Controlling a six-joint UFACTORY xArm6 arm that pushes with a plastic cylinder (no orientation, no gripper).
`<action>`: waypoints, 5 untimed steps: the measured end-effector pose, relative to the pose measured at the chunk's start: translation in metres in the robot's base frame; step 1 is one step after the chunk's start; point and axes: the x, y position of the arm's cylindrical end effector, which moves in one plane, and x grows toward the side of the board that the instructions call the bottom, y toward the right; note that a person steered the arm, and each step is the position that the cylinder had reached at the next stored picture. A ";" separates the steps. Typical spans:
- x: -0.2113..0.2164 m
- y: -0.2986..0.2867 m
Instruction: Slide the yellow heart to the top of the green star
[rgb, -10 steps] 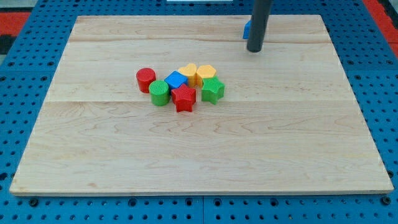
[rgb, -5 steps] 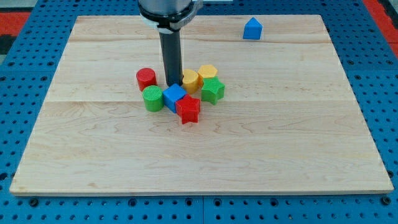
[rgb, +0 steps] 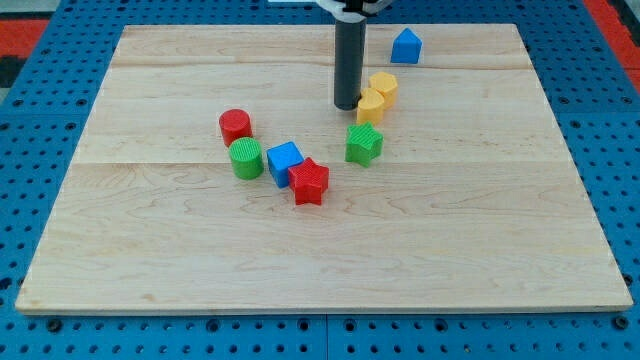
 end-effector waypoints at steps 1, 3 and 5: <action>-0.017 0.028; -0.028 0.049; 0.023 0.087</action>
